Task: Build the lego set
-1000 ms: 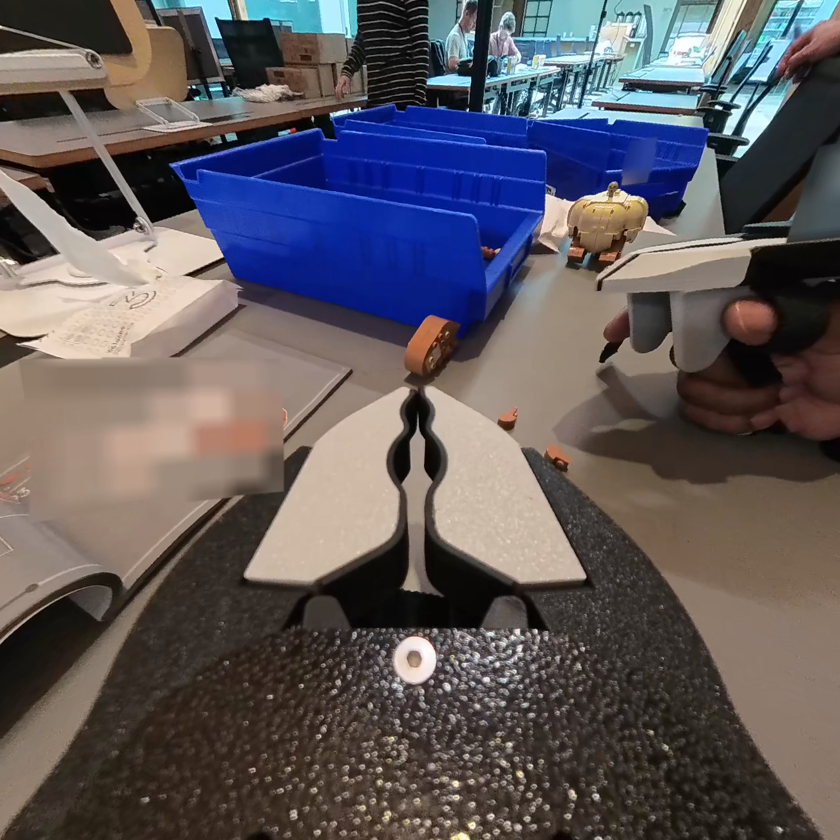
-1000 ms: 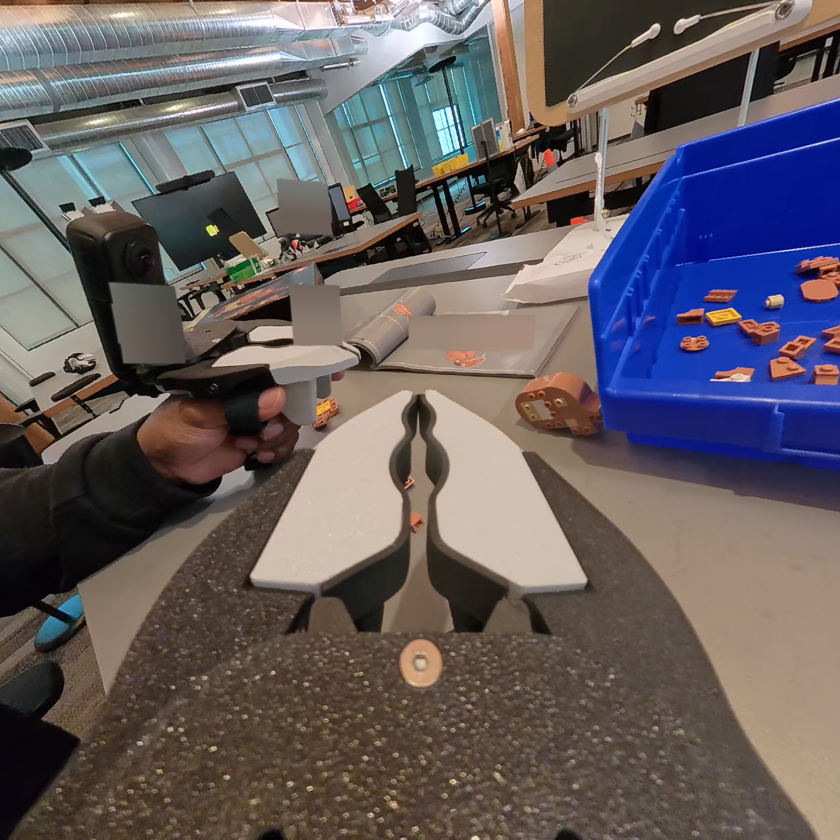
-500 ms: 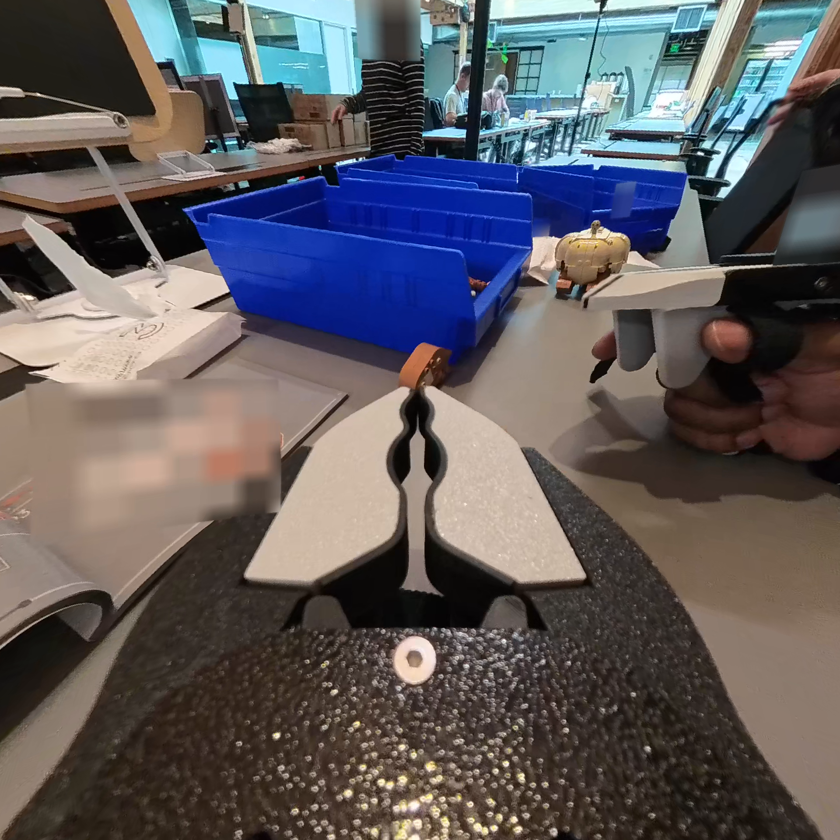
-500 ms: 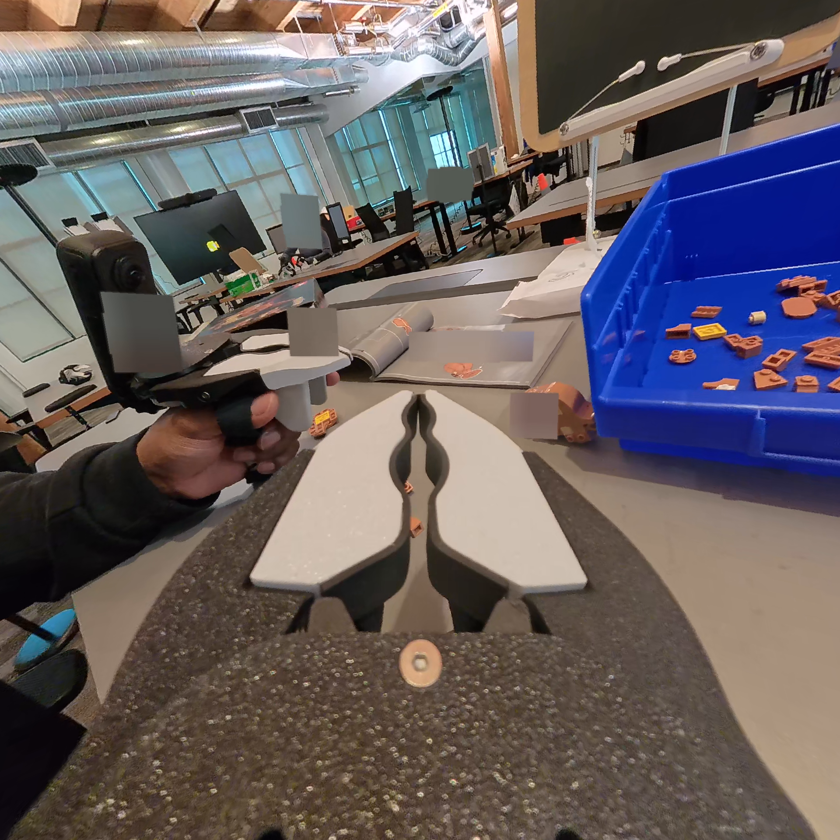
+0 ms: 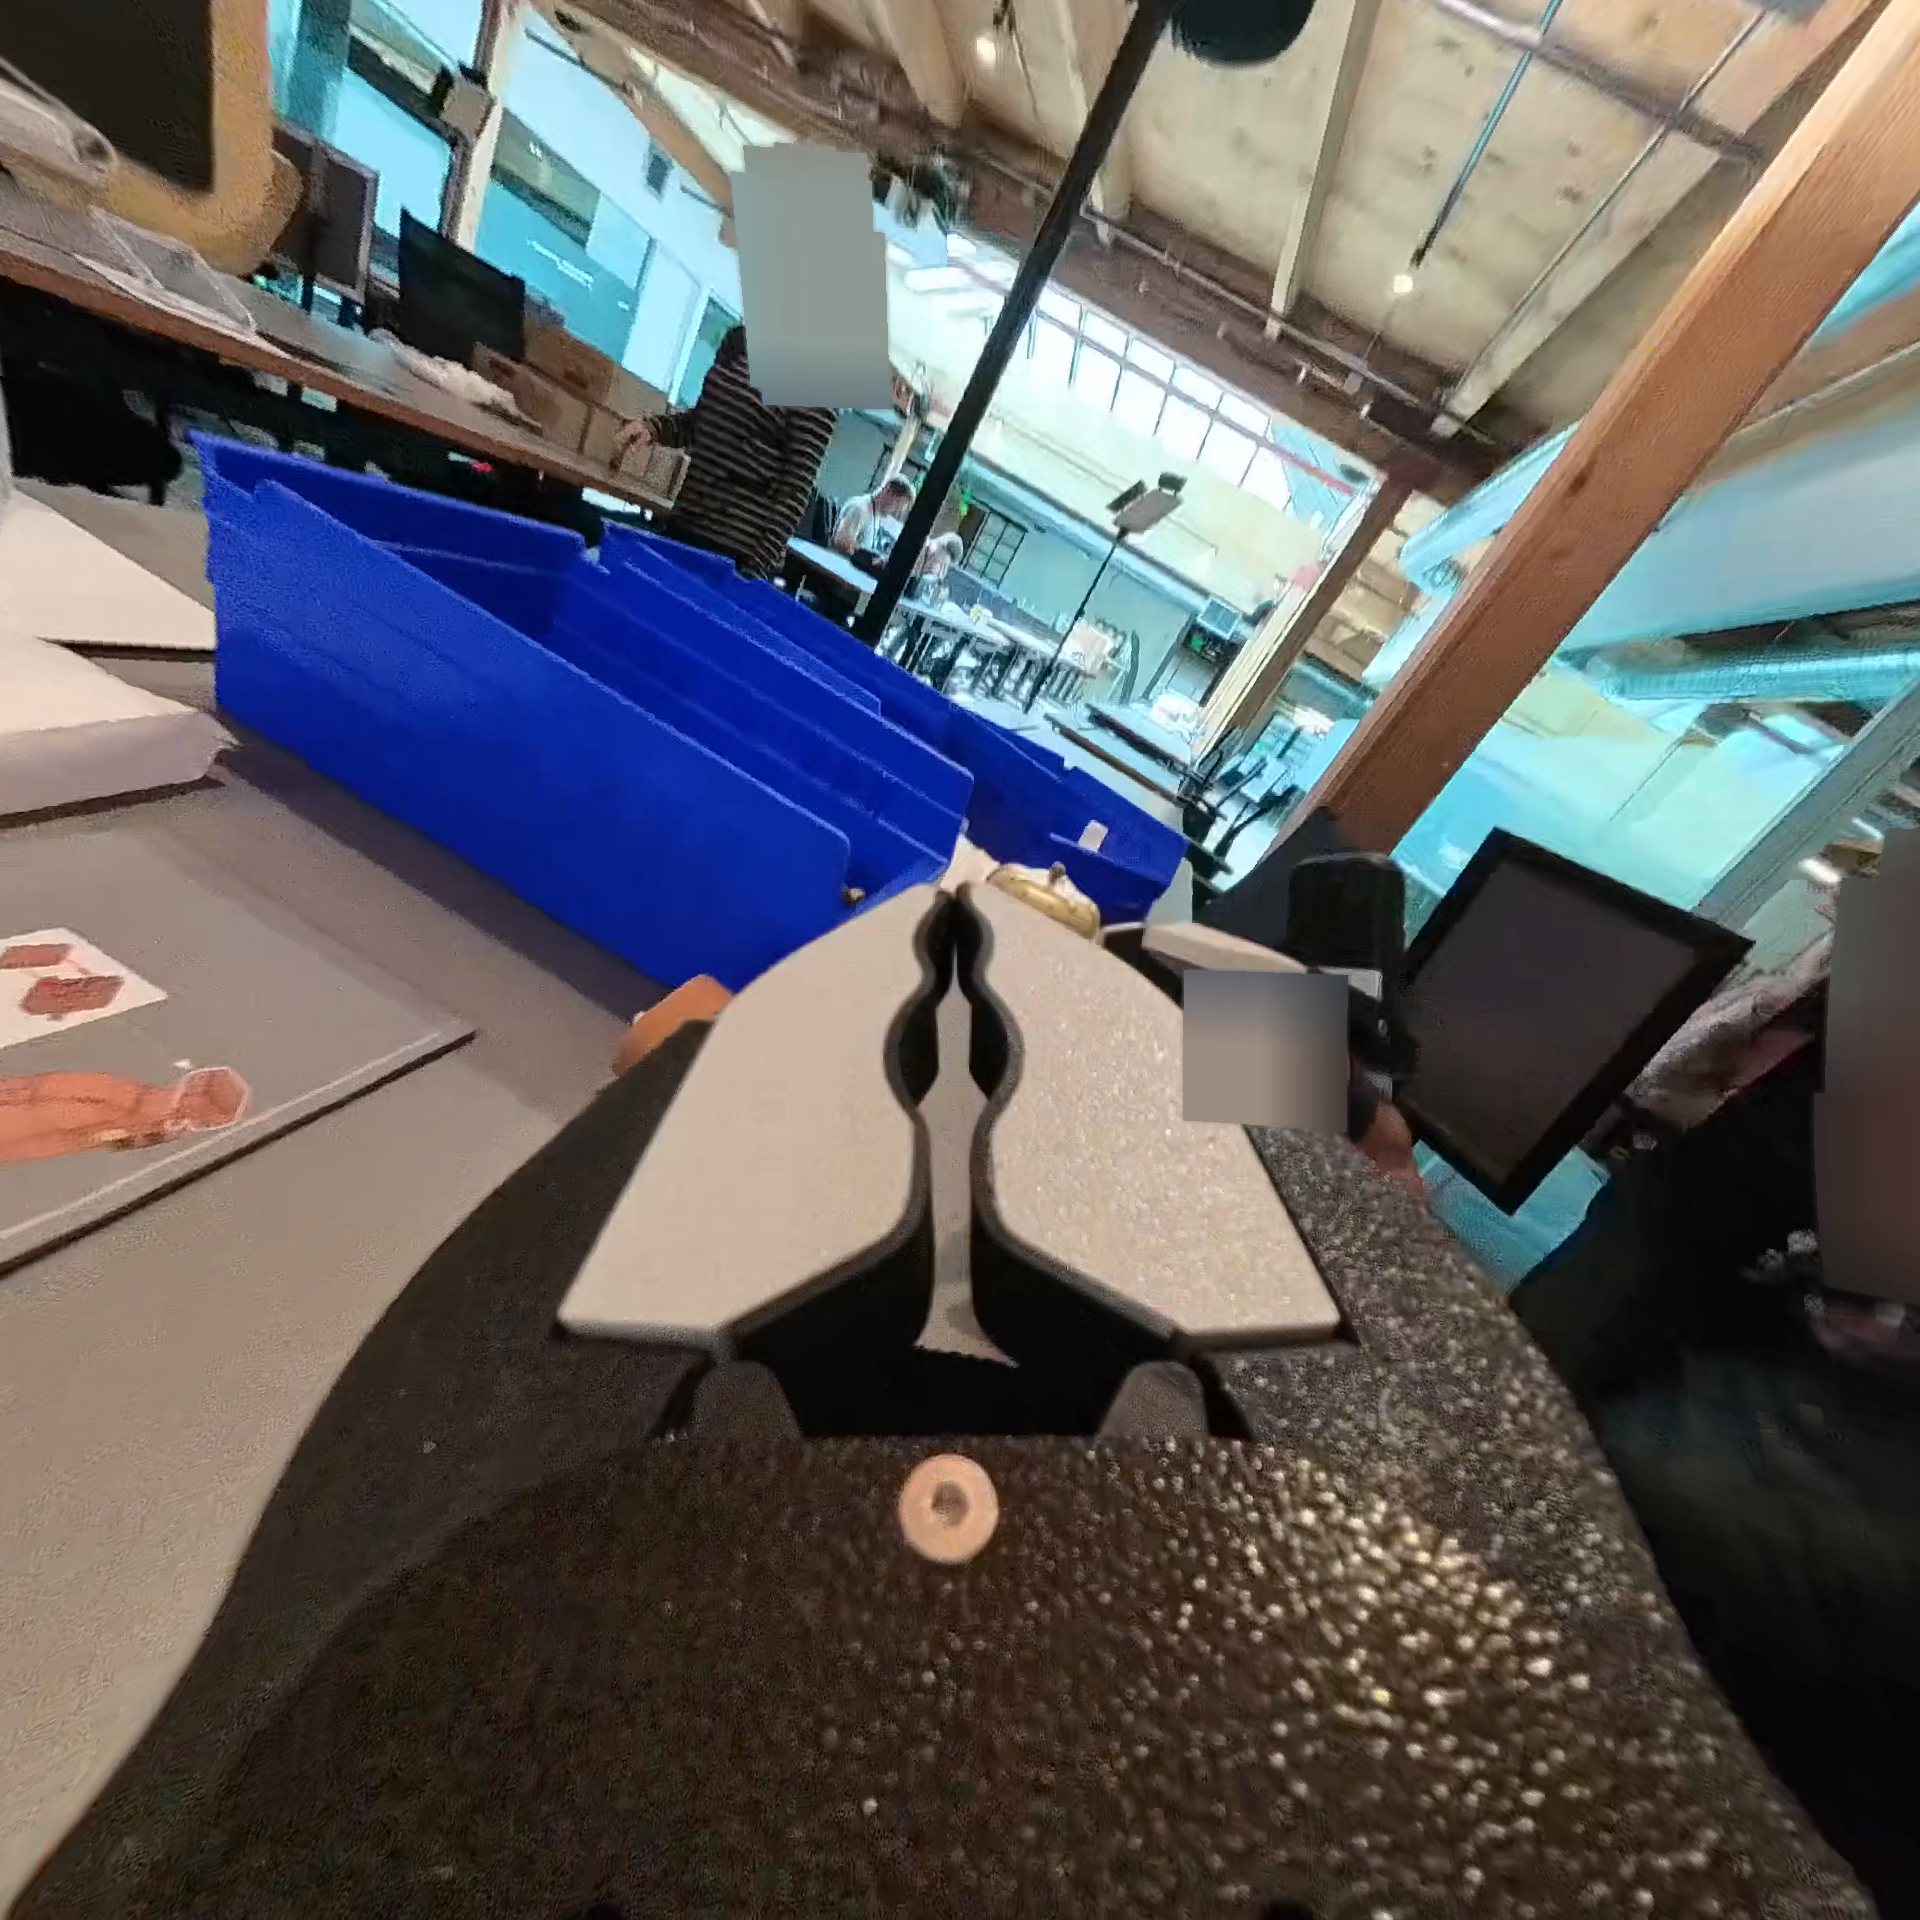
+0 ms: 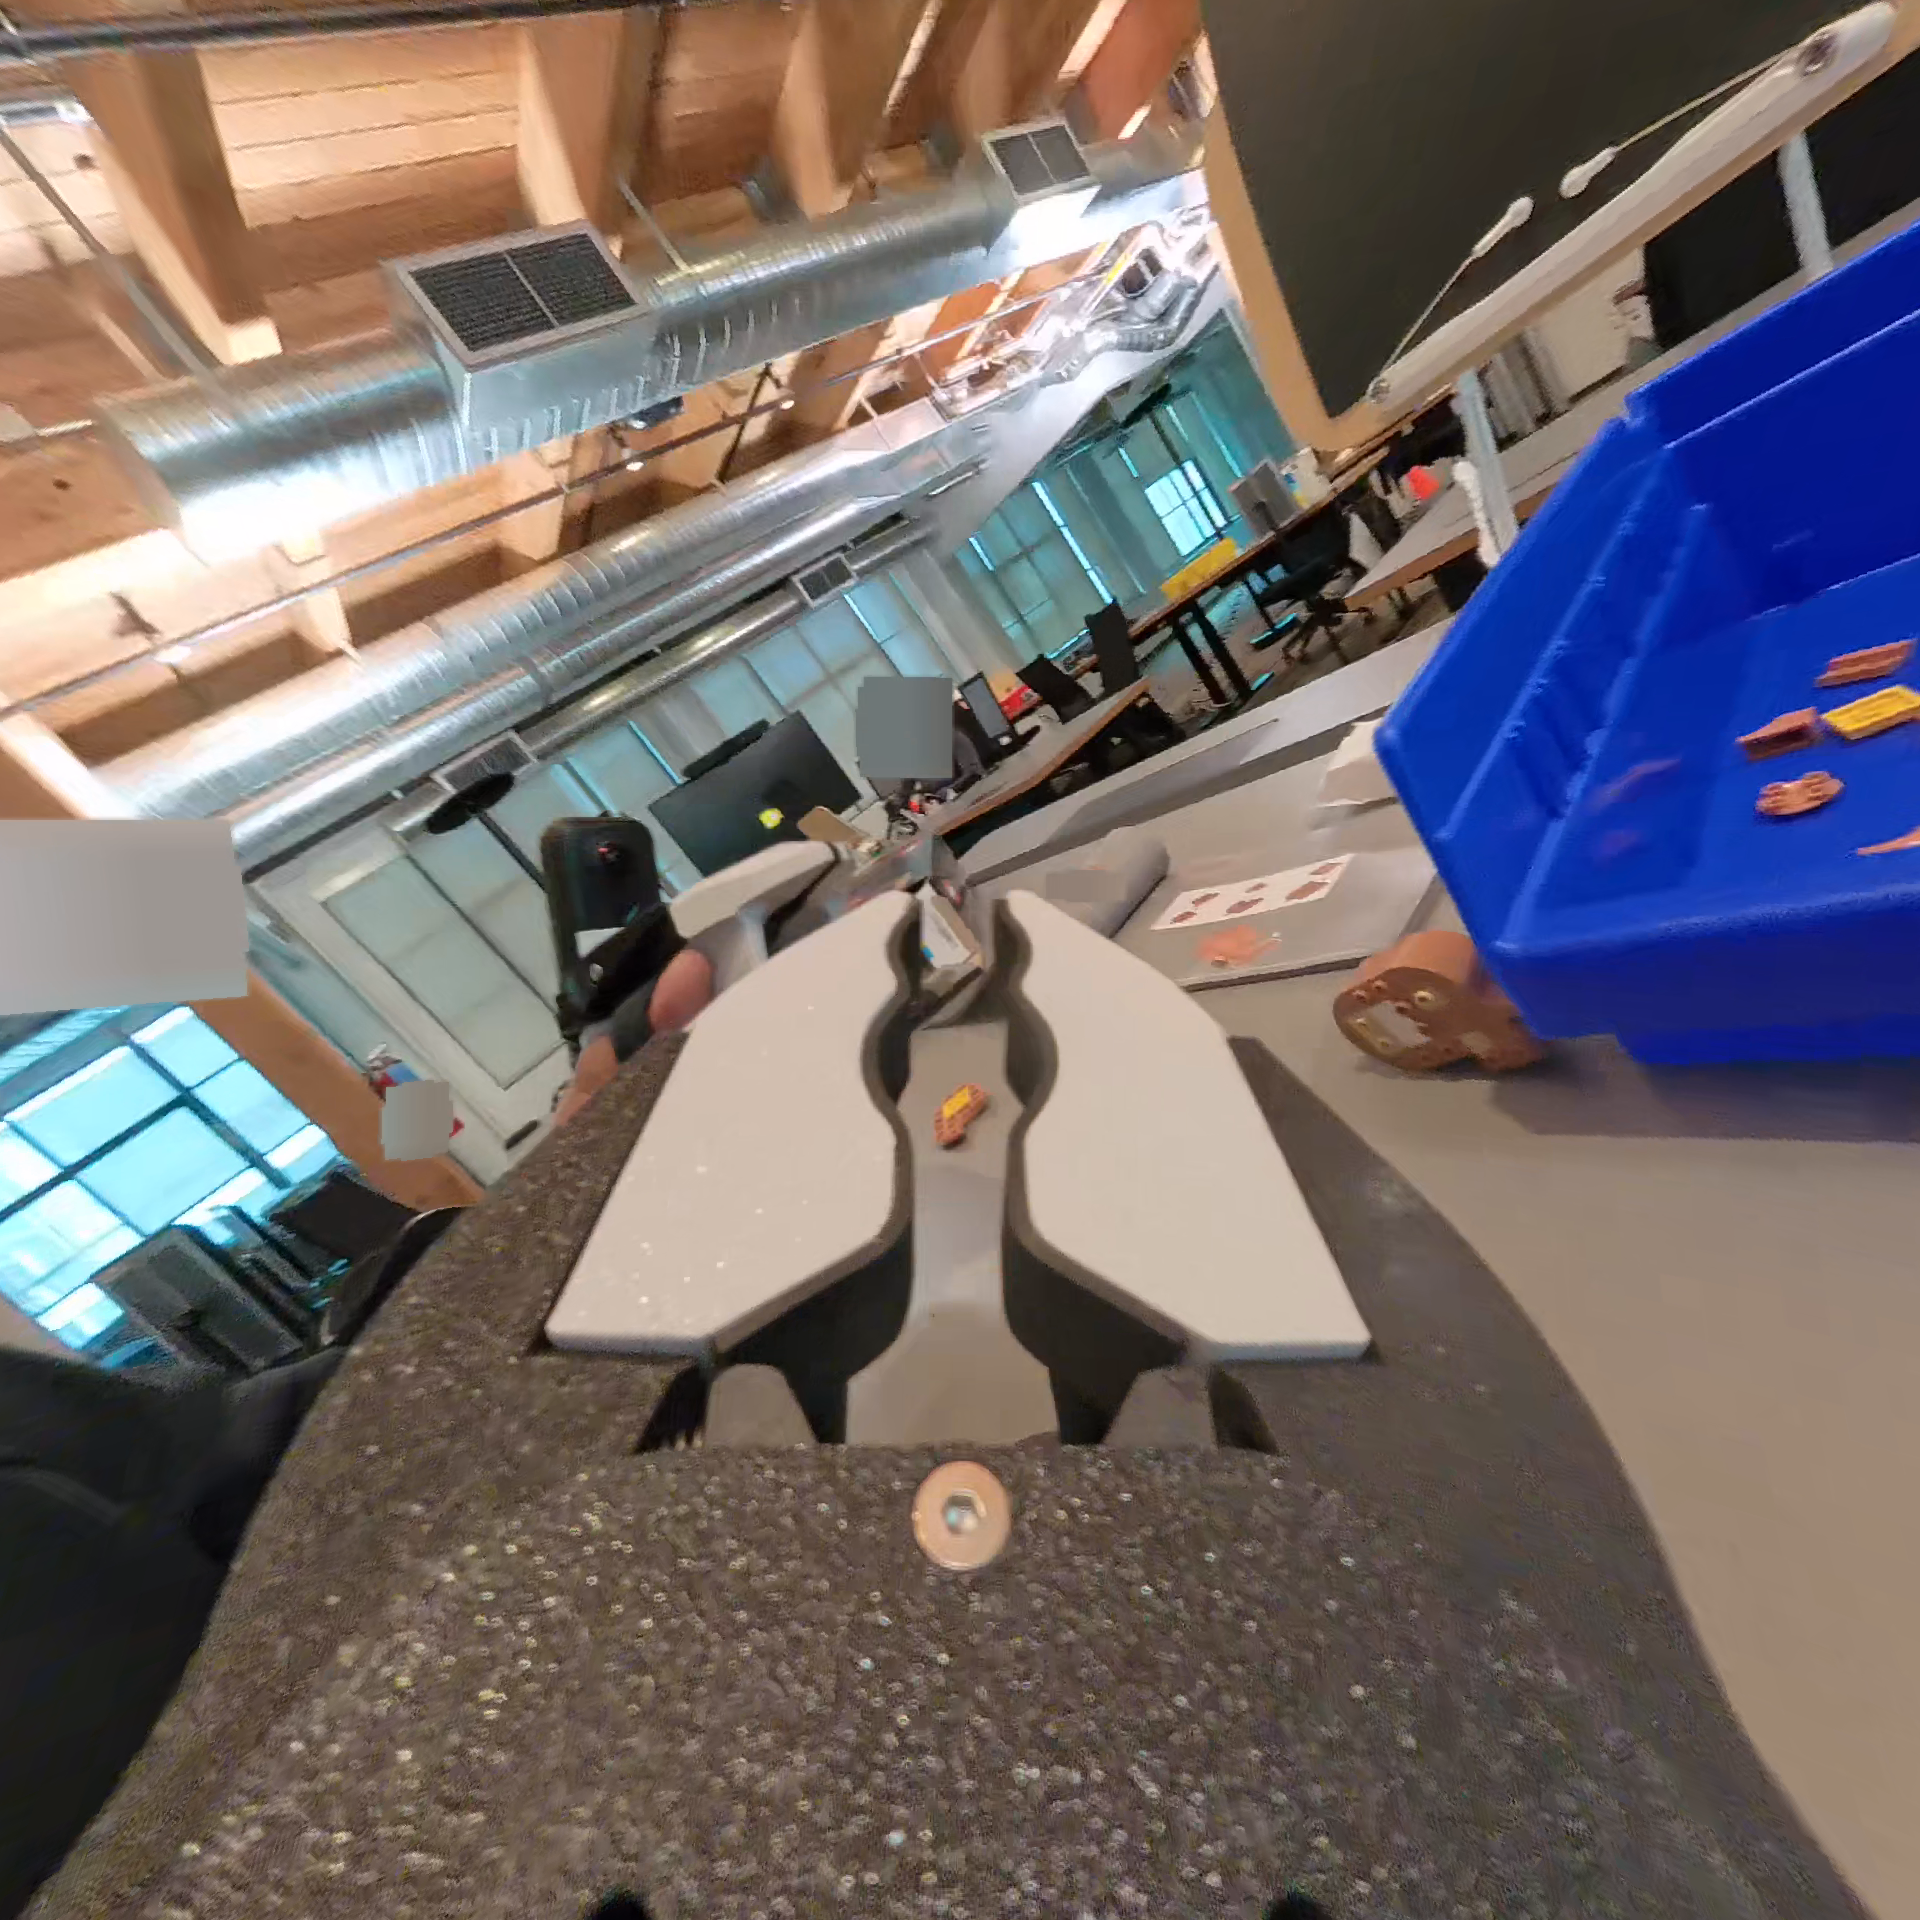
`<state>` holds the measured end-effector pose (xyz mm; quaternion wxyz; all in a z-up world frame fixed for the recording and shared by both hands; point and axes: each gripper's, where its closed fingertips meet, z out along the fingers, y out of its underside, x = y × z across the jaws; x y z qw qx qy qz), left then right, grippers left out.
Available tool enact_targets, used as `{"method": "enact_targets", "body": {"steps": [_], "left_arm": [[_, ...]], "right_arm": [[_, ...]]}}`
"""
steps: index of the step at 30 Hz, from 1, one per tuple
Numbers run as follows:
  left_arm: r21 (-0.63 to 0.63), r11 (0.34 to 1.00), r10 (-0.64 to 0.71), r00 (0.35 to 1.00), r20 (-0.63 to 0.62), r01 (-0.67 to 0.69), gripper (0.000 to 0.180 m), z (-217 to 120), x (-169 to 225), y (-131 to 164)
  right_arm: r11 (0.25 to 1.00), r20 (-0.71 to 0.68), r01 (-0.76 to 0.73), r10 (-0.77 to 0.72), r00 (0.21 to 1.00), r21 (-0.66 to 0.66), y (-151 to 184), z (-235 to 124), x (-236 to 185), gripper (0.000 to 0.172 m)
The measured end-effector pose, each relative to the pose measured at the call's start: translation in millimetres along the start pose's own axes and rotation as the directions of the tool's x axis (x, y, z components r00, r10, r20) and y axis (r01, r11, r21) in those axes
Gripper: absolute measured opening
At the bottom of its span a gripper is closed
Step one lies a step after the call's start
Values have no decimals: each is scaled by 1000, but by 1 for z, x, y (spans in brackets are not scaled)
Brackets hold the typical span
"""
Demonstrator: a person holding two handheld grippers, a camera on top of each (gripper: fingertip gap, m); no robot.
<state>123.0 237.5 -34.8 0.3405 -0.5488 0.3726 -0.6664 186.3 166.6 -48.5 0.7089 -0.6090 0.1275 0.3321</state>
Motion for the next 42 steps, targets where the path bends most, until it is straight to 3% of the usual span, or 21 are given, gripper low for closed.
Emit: {"method": "enact_targets", "body": {"steps": [2, 5, 6, 7, 8, 10, 14, 16, 17, 18, 19, 23, 24, 25, 26, 27, 31, 32, 34, 39, 42], "left_arm": [[20, 999, 26, 999, 41, -26, 1, 2, 3, -4], [0, 997, 75, 995, 67, -75, 37, 9, 14, -8], [-19, 994, 105, 992, 65, -104, 47, 10, 19, -10], [-42, 989, 142, 988, 65, -140, 54, 11, 24, -9], [-72, 981, 185, 982, 47, -181, 48, 11, 29, -7], [-120, 959, 255, 966, -32, -257, 1, 9, 46, -2], [-132, 913, 384, 922, -44, -387, 0, 0, 62, -8], [-90, 926, 369, 929, 5, -367, 15, -1, 59, -12], [-71, 941, 331, 944, -11, -331, 17, 0, 63, -10], [-50, 957, 285, 958, -32, -287, 16, 2, 66, -7], [-25, 969, 244, 968, -51, -246, 0, 3, 70, -5], [84, 991, 106, 992, -74, -99, 1, 7, 74, -12], [93, 991, 106, 992, -65, -99, 15, 8, 74, -14], [78, 990, 120, 990, -80, -113, 17, 9, 76, -14], [51, 990, 139, 985, -100, -134, 15, 10, 79, -13], [20, 987, 160, 979, -126, -158, 1, 11, 82, -11], [30, 992, 126, 977, -173, -123, 2, 20, 89, -14], [49, 993, 115, 977, -179, -108, 14, 22, 90, -17], [57, 995, 94, 963, -253, -82, 0, 21, 96, -17], [86, 986, -108, 944, -312, 141, 0, 19, 80, -27], [12, 1000, -23, 964, -265, 27, 0, 17, 70, -14]], "right_arm": [[1000, -32, 20, -20, 999, -1, -2, -2, -2, 29], [999, -22, 46, -46, 999, -10, -13, -6, -19, 51], [996, -25, 91, -91, 995, -24, -15, -9, -24, 46], [990, -33, 139, -140, 990, -38, -16, -12, -28, 30], [984, -53, 171, -174, 983, -50, -17, -14, -30, 10], [977, -49, 199, -203, 978, -81, -20, -17, -37, 0], [950, -68, 283, -294, 953, -133, -22, -20, -46, 1], [963, -52, 248, -255, 966, -109, -22, -17, -51, 27], [976, -16, 206, -207, 978, -70, -23, -15, -57, 27], [986, 24, 164, -163, 986, -20, -25, -15, -62, 13], [992, 52, 124, -125, 991, 29, -27, -14, -65, 0], [998, 71, 35, -39, 997, 61, -26, -9, -61, 7], [998, 66, 36, -39, 997, 43, -26, -8, -60, 17], [998, 69, 51, -53, 996, 30, -26, -9, -60, 18], [996, 69, 79, -81, 994, 35, -29, -10, -61, 3], [993, 57, 107, -110, 992, 49, -33, -12, -60, 0], [992, 42, 90, -94, 995, 90, -46, -14, -59, 8], [992, 50, 92, -97, 994, 86, -46, -14, -62, 9], [990, 79, 109, -116, 990, 88, -45, -16, -65, 0], [992, 79, 75, -82, 993, 98, -46, -21, -57, 0], [987, 13, 149, -150, 989, 54, -34, -22, -46, 0]]}}
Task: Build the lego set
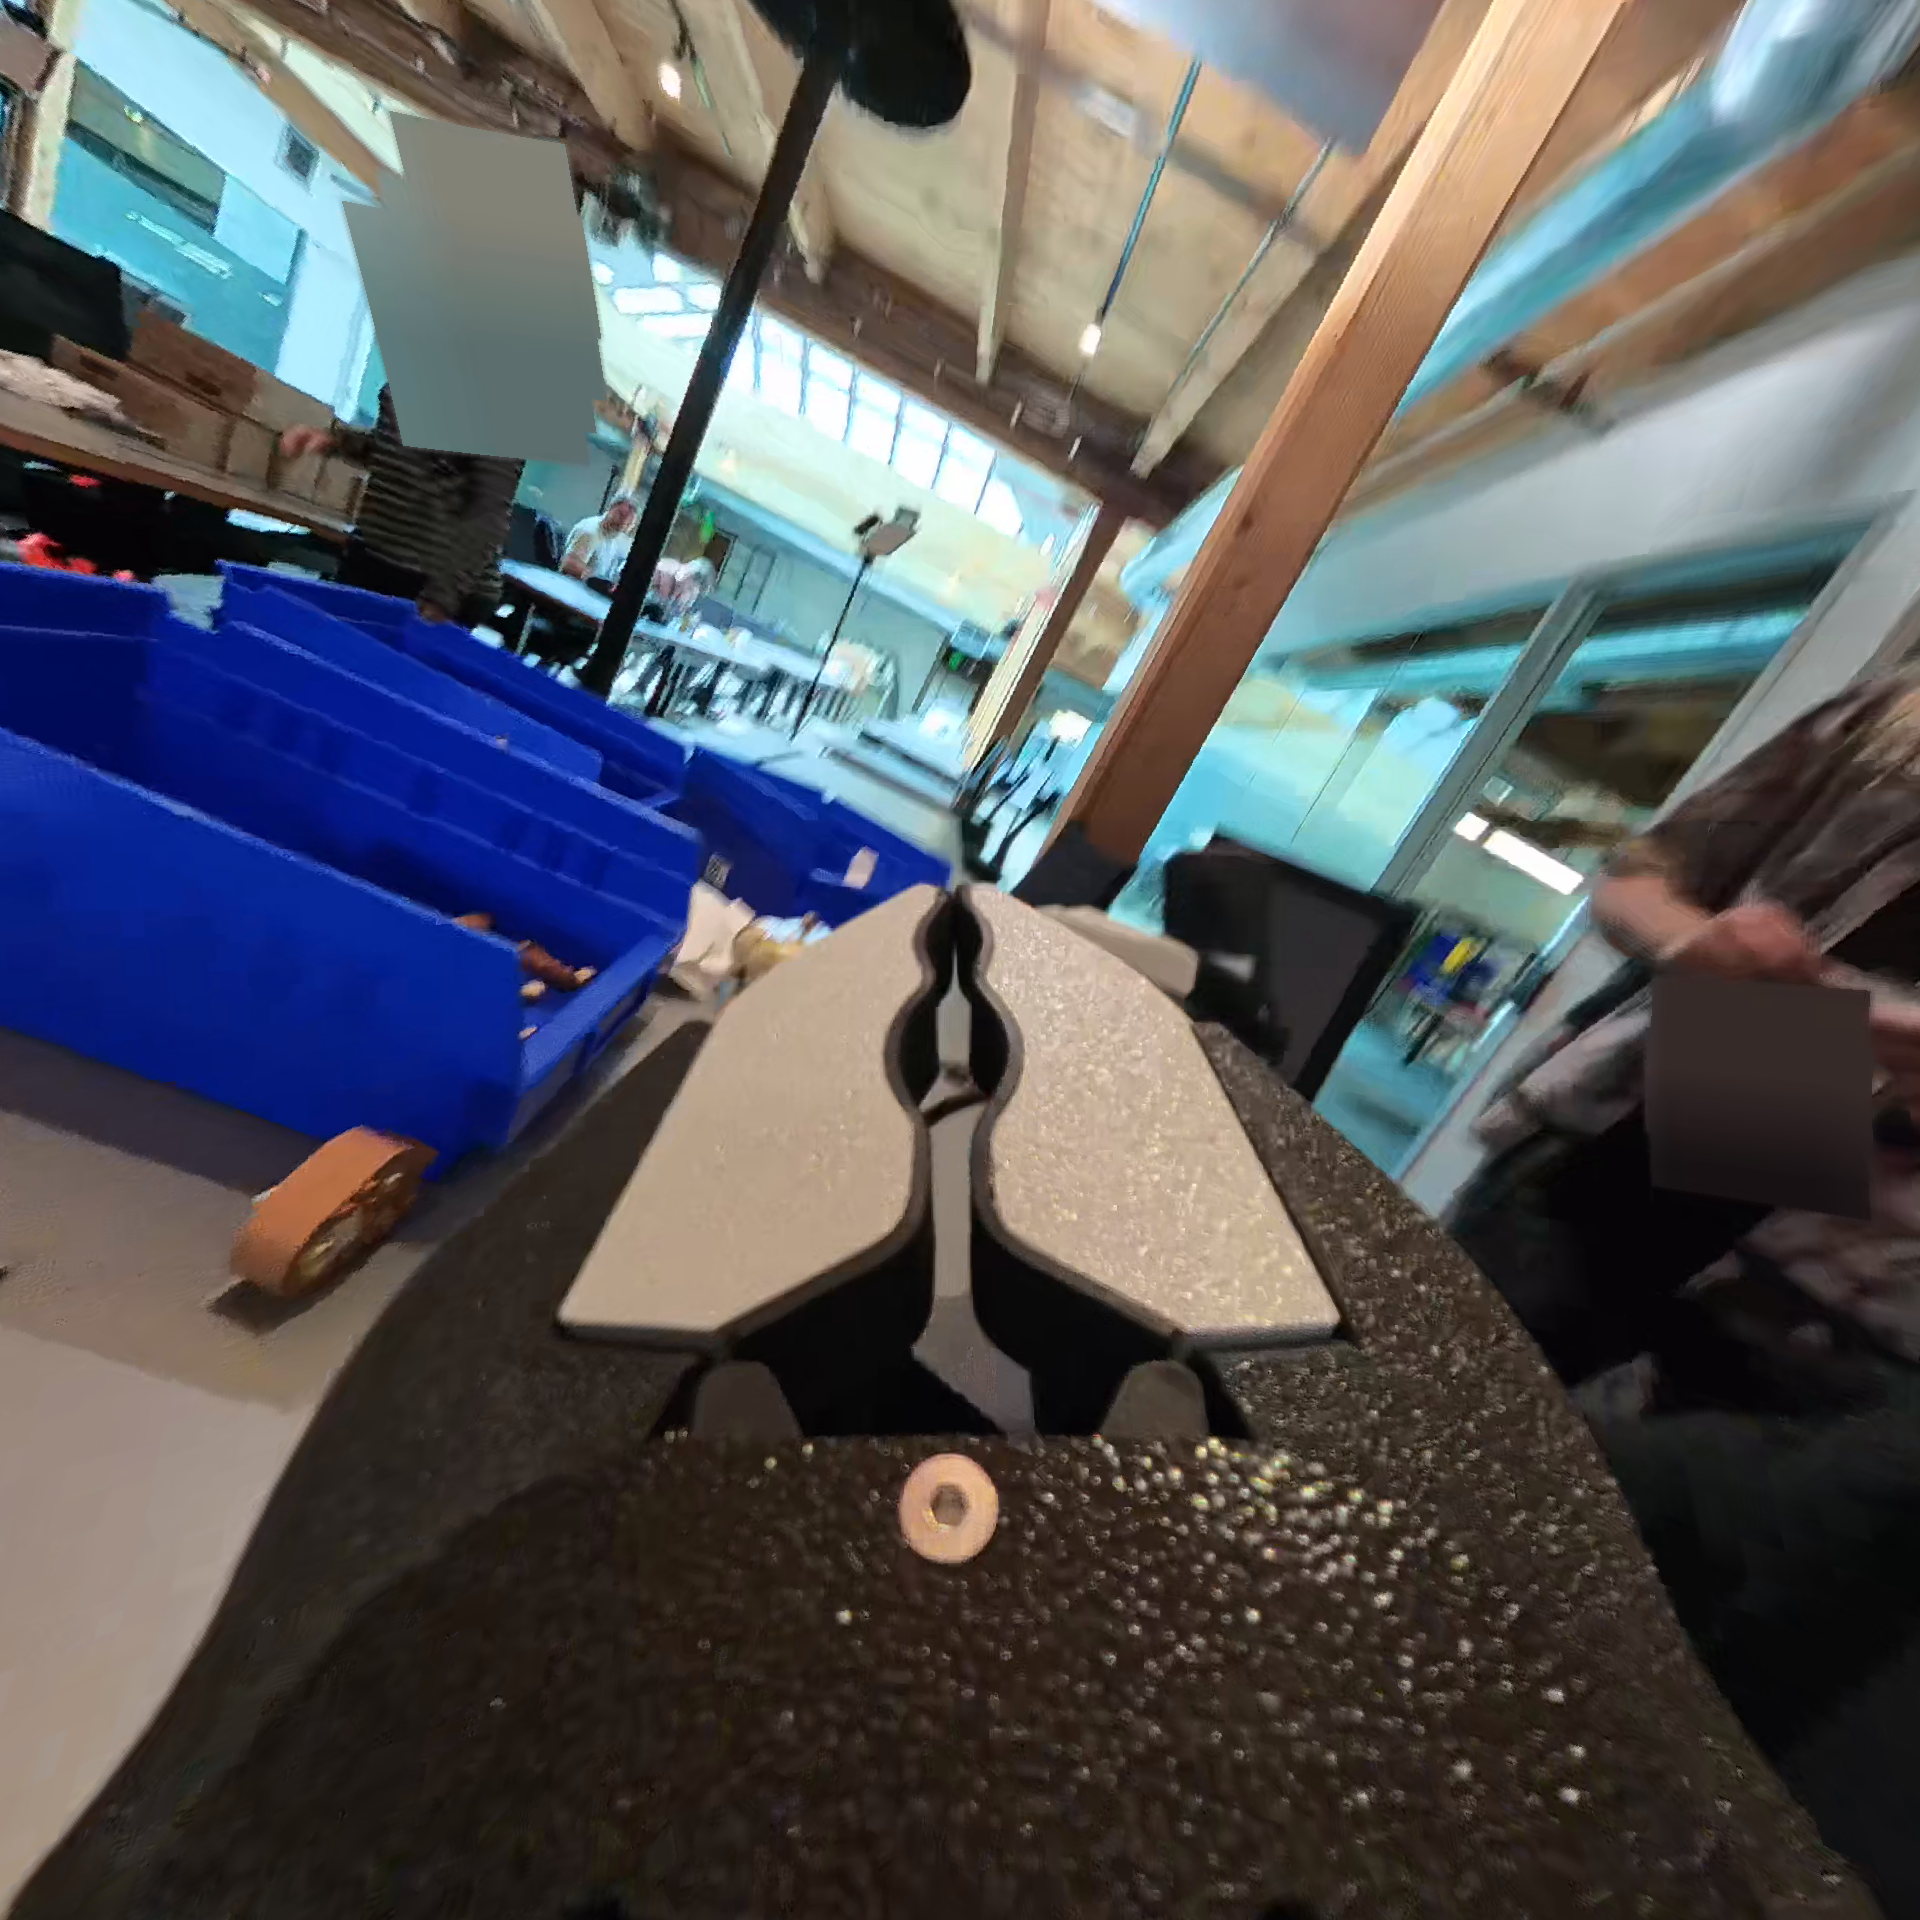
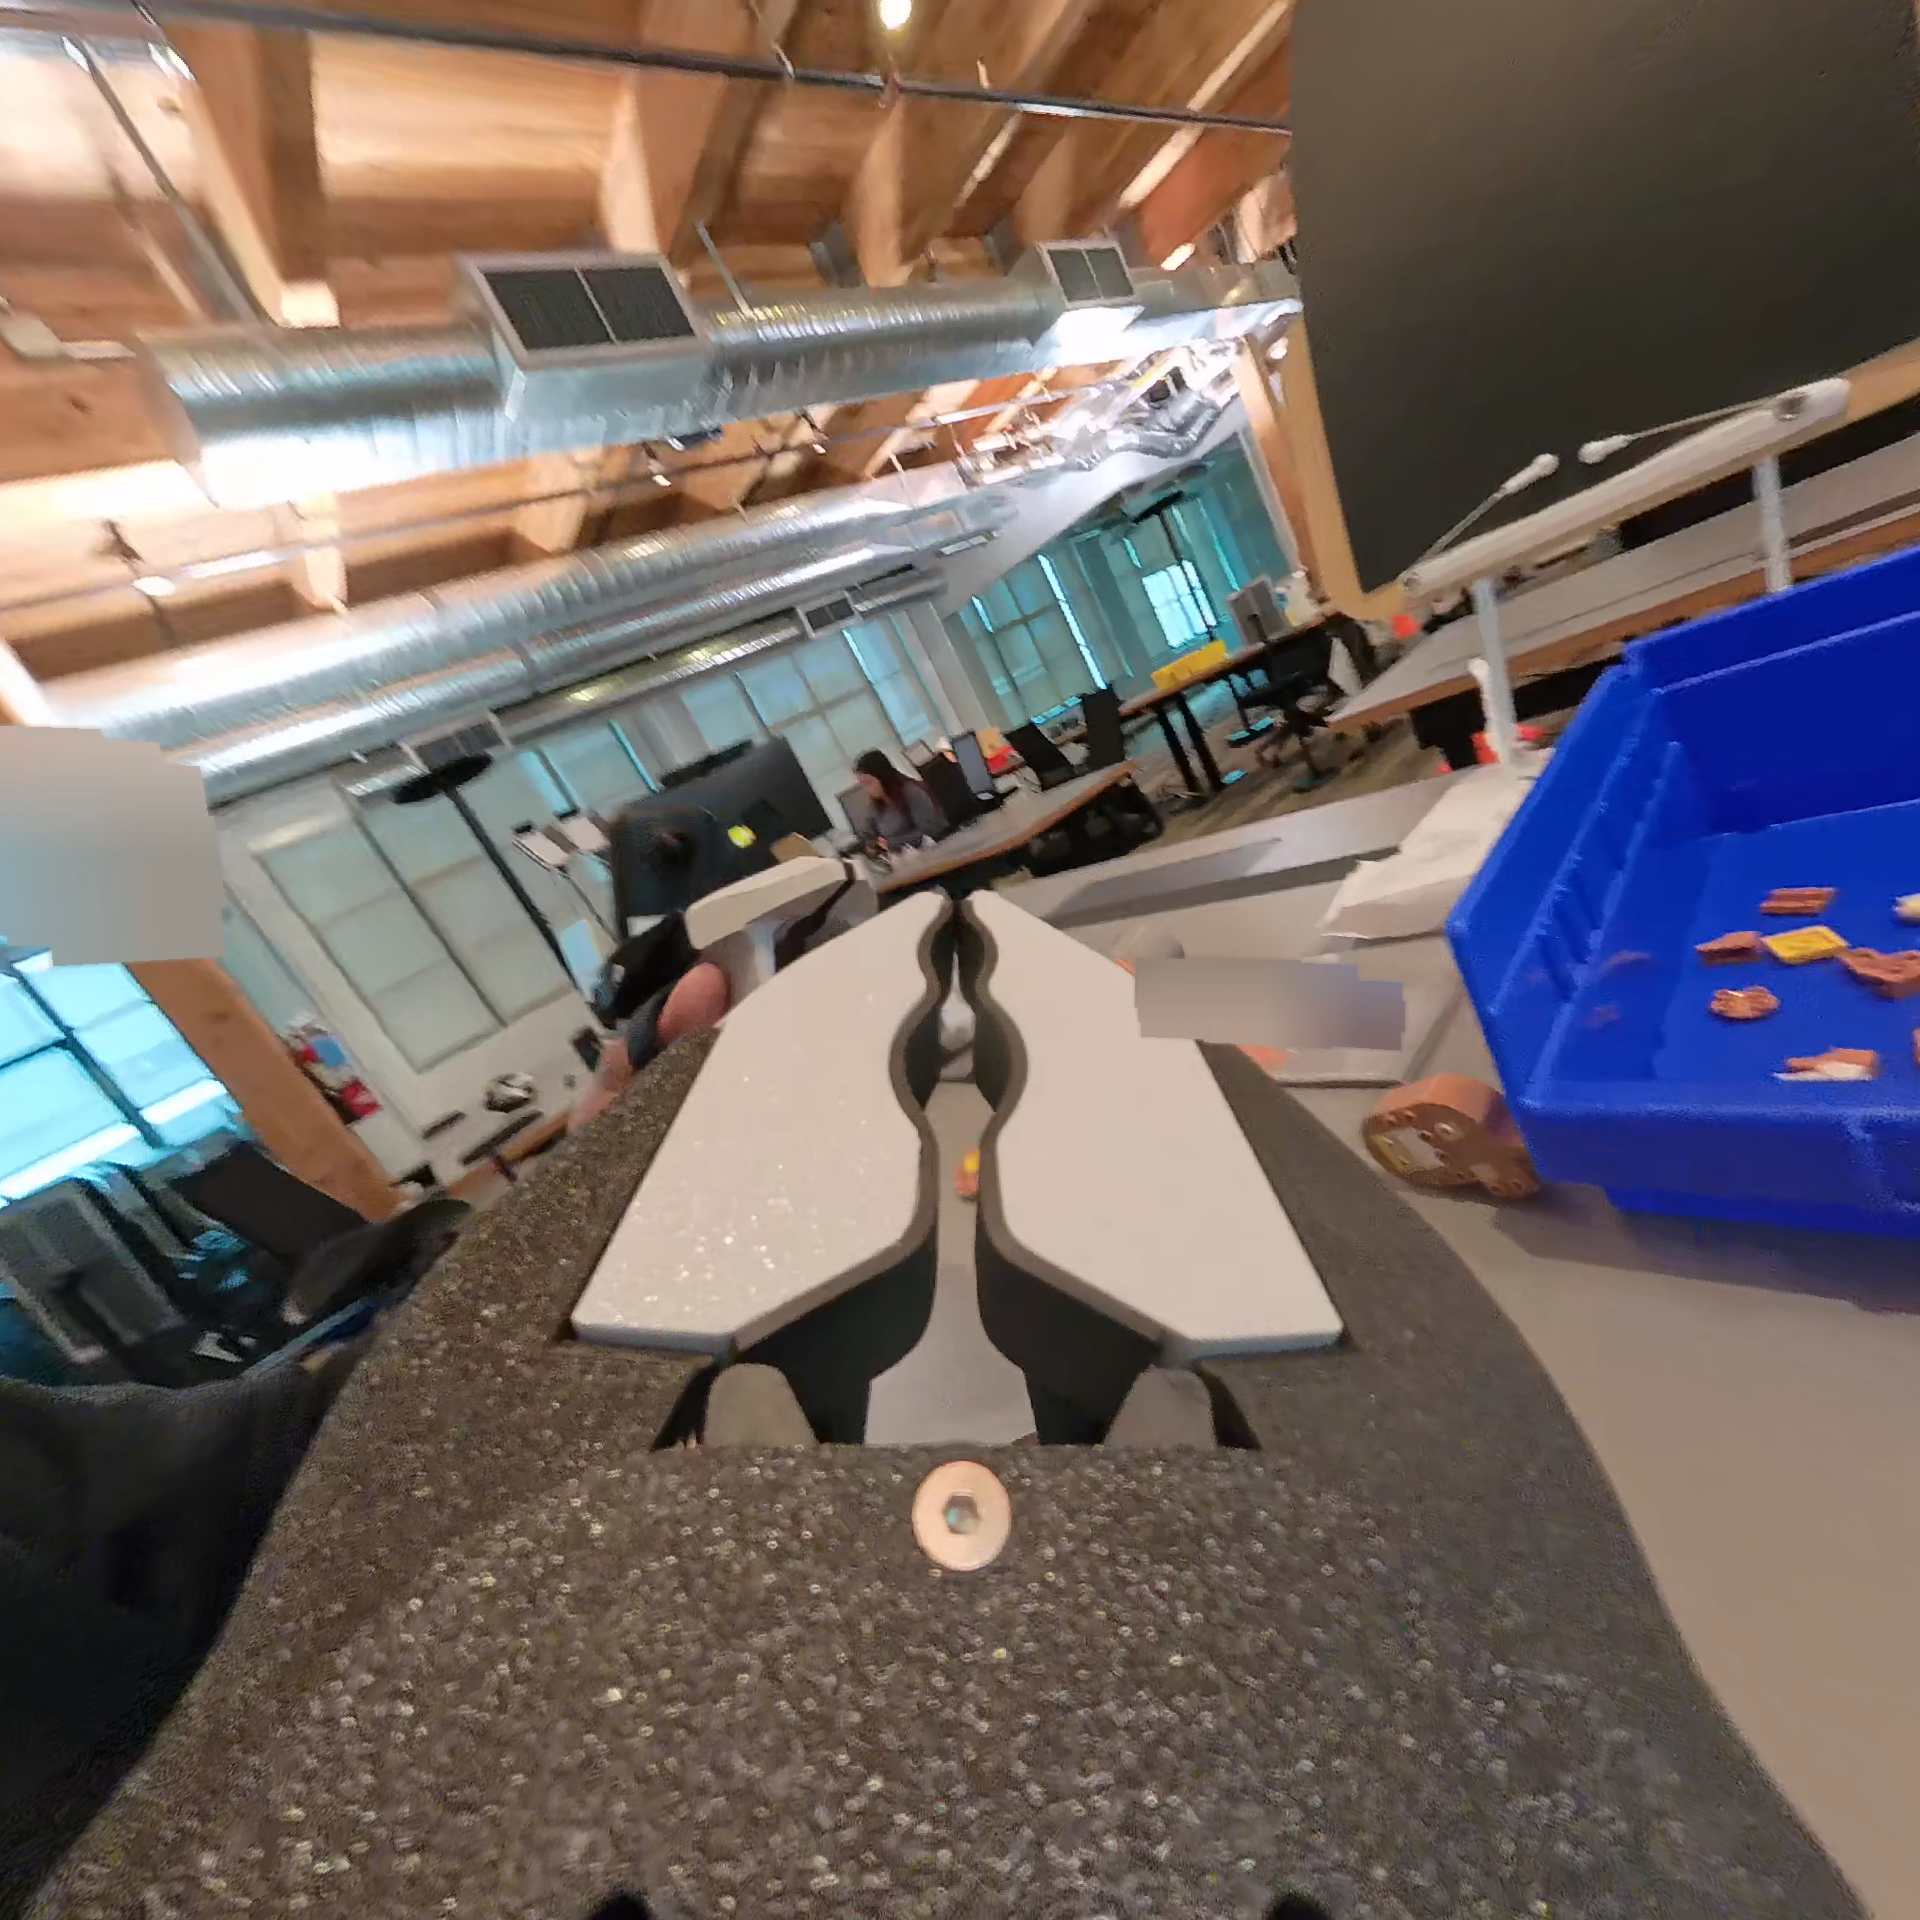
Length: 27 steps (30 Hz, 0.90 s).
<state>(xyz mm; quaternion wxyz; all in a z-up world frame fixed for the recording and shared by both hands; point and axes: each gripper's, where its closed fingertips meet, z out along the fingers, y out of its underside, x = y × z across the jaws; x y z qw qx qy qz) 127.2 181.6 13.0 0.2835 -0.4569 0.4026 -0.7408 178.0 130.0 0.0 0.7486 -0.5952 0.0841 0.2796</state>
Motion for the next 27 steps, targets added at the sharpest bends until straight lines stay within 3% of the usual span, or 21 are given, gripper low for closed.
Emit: {"method": "enact_targets", "body": {"steps": [3, 6, 8, 11, 12, 14, 16, 18, 19, 21, 22, 24, 26, 27], "left_arm": [[-199, 957, 233, 969, 83, -213, 0, -10, -16, 23], [-408, 831, 454, 885, 107, -377, 5, -26, -34, 46], [-497, 760, 537, 835, 117, -419, 13, -35, -46, 57], [-560, 720, 549, 830, 96, -411, 23, -41, -52, 72], [-555, 732, 534, 839, 104, -397, 26, -42, -52, 72], [-435, 834, 440, 885, 156, -338, 30, -41, -50, 53], [-203, 960, 237, 948, 212, -195, 32, -44, -50, 18], [9, 999, 31, 978, 206, -33, 34, -53, -56, -15], [42, 999, -1, 983, 185, -6, 34, -55, -56, -22], [-90, 990, 120, 977, 174, -106, 35, -50, -53, -10], [-225, 953, 242, 955, 172, -201, 37, -46, -54, 7], [-522, 774, 476, 873, 108, -357, 44, -43, -63, 49], [-663, 613, 598, 801, 35, -429, 49, -41, -73, 77], [-671, 587, 624, 781, 17, -454, 49, -37, -76, 83]], "right_arm": [[998, -59, 48, -50, 997, -47, 13, -4, 10, 7], [995, -89, 69, -75, 993, -69, 22, -8, 16, 7], [994, -100, 70, -78, 992, -84, 28, -9, 20, 8], [991, -117, 72, -85, 990, -109, 35, -10, 23, 13], [993, -111, 64, -75, 991, -101, 34, -11, 23, 15], [999, -95, 20, -25, 995, -47, 25, -16, 23, 17], [998, -62, -64, 66, 996, 27, 12, -23, 26, 19], [997, -52, -79, 80, 995, 22, 7, -27, 28, 21], [999, -72, -45, 44, 996, -12, 11, -27, 30, 22], [993, -118, 32, -45, 992, -112, 24, -26, 34, 22], [985, -133, 59, -81, 988, -164, 32, -24, 36, 22], [969, -151, 102, -138, 979, -226, 42, -21, 40, 23], [959, -149, 126, -168, 975, -256, 50, -17, 42, 24], [956, -150, 128, -172, 974, -264, 53, -16, 43, 24]]}}
